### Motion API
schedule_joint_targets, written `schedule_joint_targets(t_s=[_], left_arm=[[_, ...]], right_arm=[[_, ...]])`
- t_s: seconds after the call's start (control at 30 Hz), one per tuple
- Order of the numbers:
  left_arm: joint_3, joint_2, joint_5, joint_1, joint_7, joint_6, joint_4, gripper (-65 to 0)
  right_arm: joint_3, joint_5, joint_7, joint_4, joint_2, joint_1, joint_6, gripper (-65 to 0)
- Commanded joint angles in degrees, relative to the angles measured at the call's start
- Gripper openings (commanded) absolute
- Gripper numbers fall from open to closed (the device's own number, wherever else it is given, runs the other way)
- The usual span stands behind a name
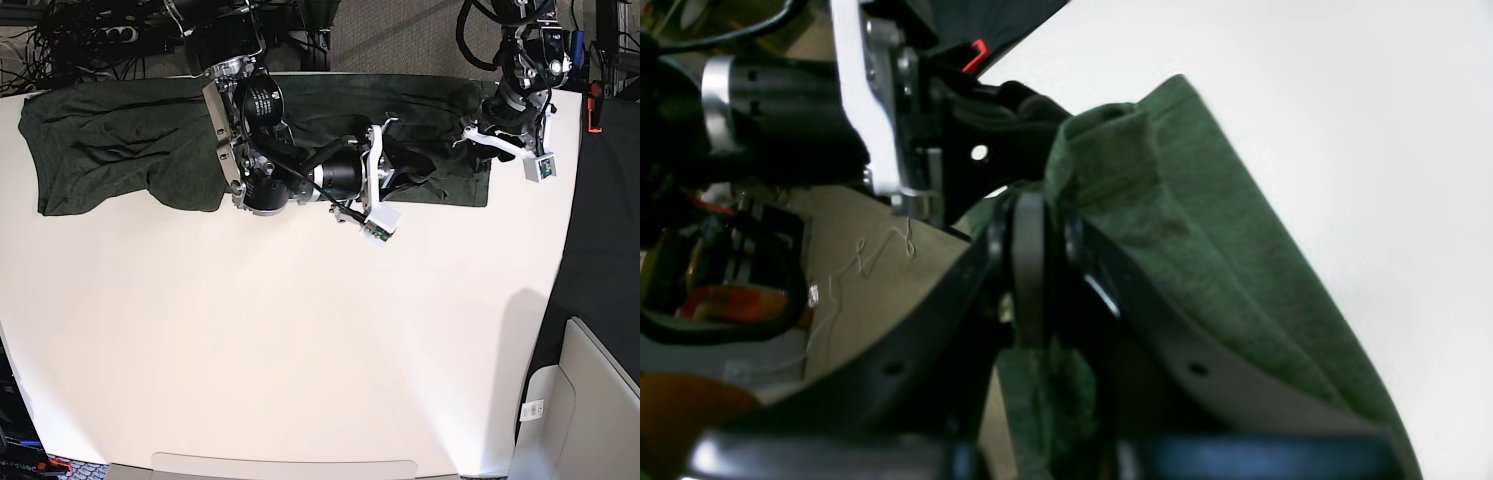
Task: Fold the T-shirt properly
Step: 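Drag the sleeve with the right gripper across the shirt toward the left gripper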
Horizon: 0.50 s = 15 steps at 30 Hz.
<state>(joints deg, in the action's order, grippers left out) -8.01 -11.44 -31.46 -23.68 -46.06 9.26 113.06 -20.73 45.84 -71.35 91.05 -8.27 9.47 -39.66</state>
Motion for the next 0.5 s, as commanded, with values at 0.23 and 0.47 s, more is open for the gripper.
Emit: schedule_joint_targets(t_s=[0.23,0.47], left_arm=[[-0.39,-0.56,-0.05,0.08,1.18,0.11,0.92,-36.1],[-0.39,-0.56,-0.05,0.08,1.18,0.11,0.92,-36.1]], right_arm=[[-1.73,1.85,1.33,-1.95,-0.73,2.88,-0.34,-64.2],[-1.82,1.94,-0.60,-1.51,-0.73,2.88,-0.34,-34.7]])
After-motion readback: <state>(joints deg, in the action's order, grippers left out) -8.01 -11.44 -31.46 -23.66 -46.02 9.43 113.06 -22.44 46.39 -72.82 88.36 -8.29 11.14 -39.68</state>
